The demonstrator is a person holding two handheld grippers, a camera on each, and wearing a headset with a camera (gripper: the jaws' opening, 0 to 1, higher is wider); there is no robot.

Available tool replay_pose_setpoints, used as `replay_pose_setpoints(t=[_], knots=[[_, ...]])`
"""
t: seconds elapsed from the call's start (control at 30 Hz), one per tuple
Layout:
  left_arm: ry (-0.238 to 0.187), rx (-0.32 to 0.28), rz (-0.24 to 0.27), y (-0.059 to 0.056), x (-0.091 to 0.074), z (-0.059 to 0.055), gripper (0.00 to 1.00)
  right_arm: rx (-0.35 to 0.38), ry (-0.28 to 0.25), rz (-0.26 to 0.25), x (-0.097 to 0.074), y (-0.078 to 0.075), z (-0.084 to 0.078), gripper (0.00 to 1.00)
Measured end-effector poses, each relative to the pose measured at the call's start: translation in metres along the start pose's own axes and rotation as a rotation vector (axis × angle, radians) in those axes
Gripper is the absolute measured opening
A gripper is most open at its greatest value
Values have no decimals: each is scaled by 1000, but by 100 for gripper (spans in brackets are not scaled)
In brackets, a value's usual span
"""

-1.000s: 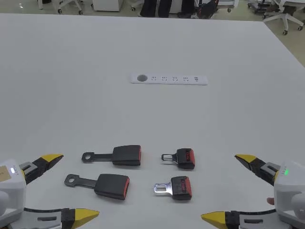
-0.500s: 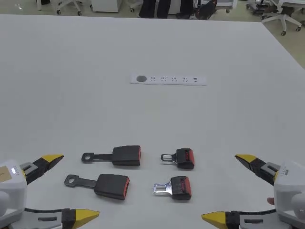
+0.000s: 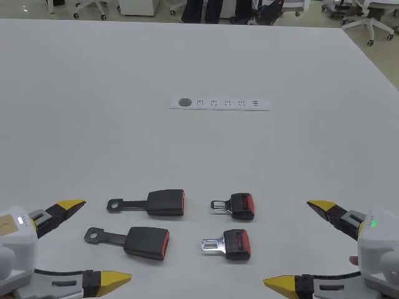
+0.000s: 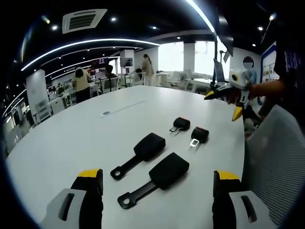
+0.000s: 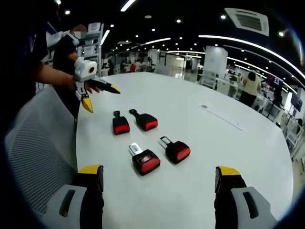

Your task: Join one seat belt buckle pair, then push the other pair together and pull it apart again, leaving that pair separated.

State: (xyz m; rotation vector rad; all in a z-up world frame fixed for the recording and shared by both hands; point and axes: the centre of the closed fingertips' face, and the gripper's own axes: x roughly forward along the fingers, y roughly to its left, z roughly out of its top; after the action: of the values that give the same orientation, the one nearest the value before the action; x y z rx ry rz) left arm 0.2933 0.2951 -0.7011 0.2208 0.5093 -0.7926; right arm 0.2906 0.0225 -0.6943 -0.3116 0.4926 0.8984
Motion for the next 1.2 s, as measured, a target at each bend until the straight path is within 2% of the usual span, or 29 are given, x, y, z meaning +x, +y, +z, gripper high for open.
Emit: replay_pose_setpoints(t=[0.43, 0.8, 1.07, 1.2], knots=[[11, 11, -23, -5, 3, -1, 93, -5, 10, 2, 1, -1, -2, 99], [16, 14, -23, -3, 6, 1, 95, -7, 24, 5, 1, -2, -4, 99], [-10, -13, -10, -1, 10, 7, 100, -2, 24, 5, 4, -6, -4, 99], [-7, -14, -12, 0, 13, 2, 100, -3, 21, 7, 5, -6, -2, 99]])
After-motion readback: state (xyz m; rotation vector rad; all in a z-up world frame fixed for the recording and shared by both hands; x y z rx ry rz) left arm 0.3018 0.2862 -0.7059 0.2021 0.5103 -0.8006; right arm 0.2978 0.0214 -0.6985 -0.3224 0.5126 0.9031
